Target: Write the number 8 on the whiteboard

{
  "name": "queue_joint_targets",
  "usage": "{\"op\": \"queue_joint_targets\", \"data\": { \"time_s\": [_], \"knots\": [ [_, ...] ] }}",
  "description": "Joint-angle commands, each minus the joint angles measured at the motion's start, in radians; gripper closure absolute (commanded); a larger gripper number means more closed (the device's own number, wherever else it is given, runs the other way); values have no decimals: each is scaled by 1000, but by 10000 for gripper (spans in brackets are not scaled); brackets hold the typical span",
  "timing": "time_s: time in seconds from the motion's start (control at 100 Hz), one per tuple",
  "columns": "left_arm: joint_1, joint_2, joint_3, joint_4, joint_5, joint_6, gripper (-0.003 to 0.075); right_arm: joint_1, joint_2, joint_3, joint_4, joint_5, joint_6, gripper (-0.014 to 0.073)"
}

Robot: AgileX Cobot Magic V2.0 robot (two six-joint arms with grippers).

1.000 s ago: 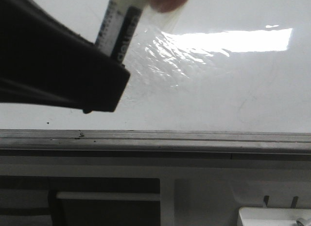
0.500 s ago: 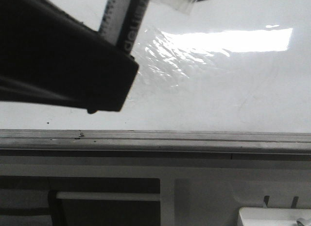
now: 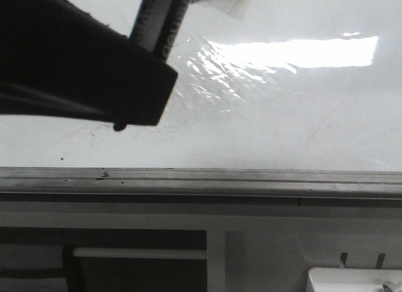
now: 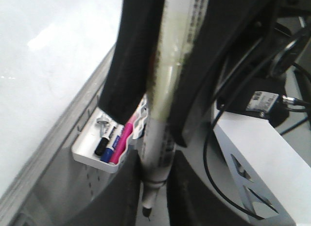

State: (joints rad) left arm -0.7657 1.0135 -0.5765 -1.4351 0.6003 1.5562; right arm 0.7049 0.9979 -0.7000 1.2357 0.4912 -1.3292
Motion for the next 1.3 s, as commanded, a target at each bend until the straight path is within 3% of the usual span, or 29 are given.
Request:
{"op": "queue_joint_targets", "data": {
  "time_s": [0.0, 0.13, 0.23, 0.41, 0.6, 0.71, 0.91, 1.13, 1.29],
  "knots": [
    [-7, -16, -27, -56, 2, -1, 634, 1, -9, -37, 37, -97, -45, 640],
    [-7, -54, -27, -68, -115, -17, 358, 1, -36, -23, 30, -228, -115, 637],
    [-7, -137, -25, -66, -242, -66, 260, 1, -95, 20, 26, -316, -166, 637],
    [-7, -350, 27, -78, -459, -91, 265, 1, -270, 171, 26, -479, -200, 637],
    [-7, -522, 136, -164, -586, -91, 359, 1, -354, 239, 17, -685, -200, 637],
    [-7, -553, 192, -177, -595, -91, 437, 1, -324, 227, -65, -731, -200, 637],
    [-7, -552, 228, -253, -578, -91, 550, 1, -199, 185, -79, -831, -198, 638],
    [-7, -552, 228, -253, -569, -91, 555, 1, -90, 105, -144, -888, -162, 639],
    [-7, -552, 228, -253, -560, -91, 555, 1, -25, 99, -152, -1069, 39, 664]
  ]
}}
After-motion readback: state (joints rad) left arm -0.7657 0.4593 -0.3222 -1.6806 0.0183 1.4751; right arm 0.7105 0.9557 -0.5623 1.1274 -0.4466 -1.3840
